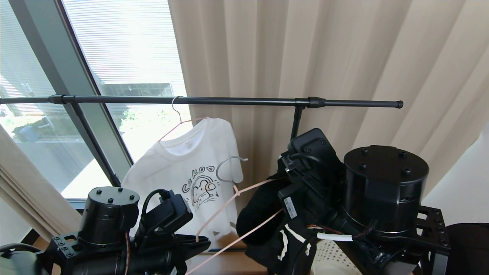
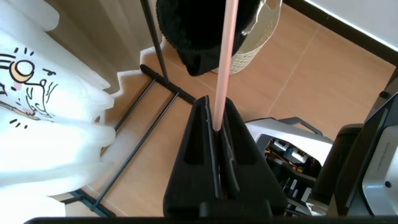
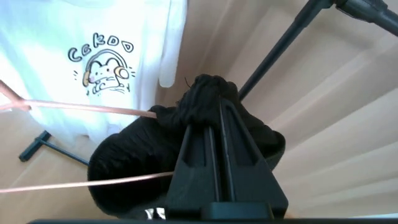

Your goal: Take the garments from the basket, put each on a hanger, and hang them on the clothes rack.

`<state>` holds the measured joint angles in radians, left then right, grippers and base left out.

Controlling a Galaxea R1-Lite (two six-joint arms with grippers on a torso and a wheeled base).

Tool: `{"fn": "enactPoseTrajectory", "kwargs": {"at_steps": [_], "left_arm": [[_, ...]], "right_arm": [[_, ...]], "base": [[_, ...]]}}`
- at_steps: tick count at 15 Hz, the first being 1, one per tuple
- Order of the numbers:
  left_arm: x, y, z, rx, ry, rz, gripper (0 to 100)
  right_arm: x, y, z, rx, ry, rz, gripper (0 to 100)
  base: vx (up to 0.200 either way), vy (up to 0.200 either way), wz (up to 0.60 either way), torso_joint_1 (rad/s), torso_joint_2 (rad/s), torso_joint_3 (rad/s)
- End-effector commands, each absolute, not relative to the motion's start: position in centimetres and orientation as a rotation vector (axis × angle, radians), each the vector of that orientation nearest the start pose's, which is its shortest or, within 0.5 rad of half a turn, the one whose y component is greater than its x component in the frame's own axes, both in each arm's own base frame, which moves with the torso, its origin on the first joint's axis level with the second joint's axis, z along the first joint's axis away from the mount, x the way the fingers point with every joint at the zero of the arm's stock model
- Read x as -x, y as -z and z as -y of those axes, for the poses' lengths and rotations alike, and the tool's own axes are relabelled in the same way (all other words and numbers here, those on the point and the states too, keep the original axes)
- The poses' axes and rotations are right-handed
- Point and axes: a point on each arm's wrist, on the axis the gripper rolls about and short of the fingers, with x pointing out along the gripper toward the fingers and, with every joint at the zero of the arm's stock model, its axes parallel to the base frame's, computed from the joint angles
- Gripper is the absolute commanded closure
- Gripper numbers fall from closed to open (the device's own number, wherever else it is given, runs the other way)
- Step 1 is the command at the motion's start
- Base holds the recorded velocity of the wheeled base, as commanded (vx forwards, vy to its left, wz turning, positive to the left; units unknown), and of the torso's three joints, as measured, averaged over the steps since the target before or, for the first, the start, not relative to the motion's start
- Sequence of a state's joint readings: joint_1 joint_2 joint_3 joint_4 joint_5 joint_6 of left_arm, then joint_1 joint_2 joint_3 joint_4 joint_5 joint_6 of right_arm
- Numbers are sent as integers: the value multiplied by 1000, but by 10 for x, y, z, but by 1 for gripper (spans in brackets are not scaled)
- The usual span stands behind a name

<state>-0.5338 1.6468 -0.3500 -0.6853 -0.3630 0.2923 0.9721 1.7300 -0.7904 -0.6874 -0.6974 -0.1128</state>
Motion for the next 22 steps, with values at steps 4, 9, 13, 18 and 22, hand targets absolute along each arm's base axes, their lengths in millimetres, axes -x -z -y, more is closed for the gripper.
{"fn": "enactPoseTrajectory", "kwargs": {"at_steps": [4, 9, 13, 18, 22], "left_arm": [[-189, -91, 121, -318, 956, -486, 100], [-187, -90, 125, -321, 972, -488, 100], [-186, -90, 124, -321, 972, -465, 100], [-182, -90, 122, -323, 972, -406, 100], [-177, -90, 124, -324, 989, -359, 100]], "right_arm": [[-174, -180, -261, 236, -334, -143, 100], [-162, -186, -272, 169, -379, -131, 100], [-160, -188, -273, 151, -388, -128, 100], [-167, -192, -269, 135, -362, -121, 0], [-176, -200, -260, 112, -312, -104, 0]], "base": [[0, 0, 0, 0, 0, 0], [0, 0, 0, 0, 0, 0], [0, 0, 0, 0, 0, 0], [0, 0, 0, 0, 0, 0], [0, 0, 0, 0, 0, 0]]}}
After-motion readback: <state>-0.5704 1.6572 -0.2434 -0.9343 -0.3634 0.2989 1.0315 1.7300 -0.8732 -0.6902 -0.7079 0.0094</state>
